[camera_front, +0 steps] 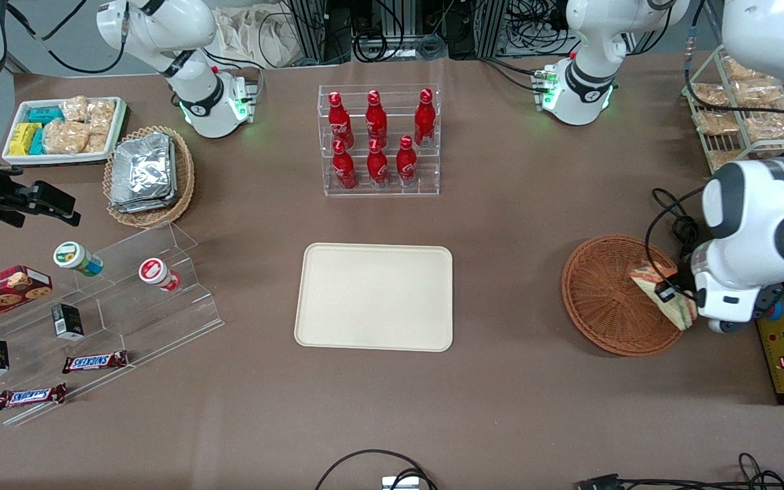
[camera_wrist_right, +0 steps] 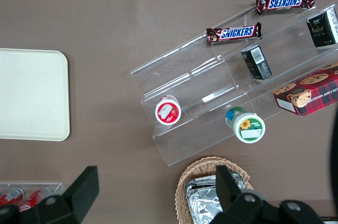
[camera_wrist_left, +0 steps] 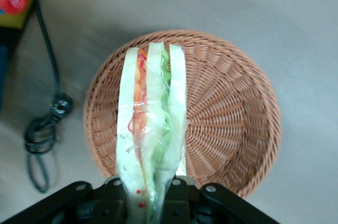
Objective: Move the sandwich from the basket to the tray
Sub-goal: 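Carry the sandwich with the left gripper over to the beige tray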
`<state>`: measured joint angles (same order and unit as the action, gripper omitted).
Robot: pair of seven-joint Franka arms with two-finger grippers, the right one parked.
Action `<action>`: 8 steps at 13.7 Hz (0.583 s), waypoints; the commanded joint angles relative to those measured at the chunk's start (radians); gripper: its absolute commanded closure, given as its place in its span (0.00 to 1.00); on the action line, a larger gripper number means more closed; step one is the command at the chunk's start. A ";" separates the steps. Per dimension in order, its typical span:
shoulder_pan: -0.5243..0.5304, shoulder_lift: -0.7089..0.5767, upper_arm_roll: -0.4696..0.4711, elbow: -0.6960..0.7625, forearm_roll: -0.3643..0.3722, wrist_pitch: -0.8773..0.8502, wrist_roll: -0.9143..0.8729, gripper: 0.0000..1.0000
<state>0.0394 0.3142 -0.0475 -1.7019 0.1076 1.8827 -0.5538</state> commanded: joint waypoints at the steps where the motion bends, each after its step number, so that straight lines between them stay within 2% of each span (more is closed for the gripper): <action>1: -0.035 0.014 -0.014 0.187 0.018 -0.176 0.118 1.00; 3: -0.093 0.019 -0.049 0.278 0.018 -0.252 0.227 1.00; 8: -0.356 0.077 -0.057 0.300 0.001 -0.261 0.120 1.00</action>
<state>-0.2272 0.3294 -0.1158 -1.4395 0.1070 1.6370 -0.3915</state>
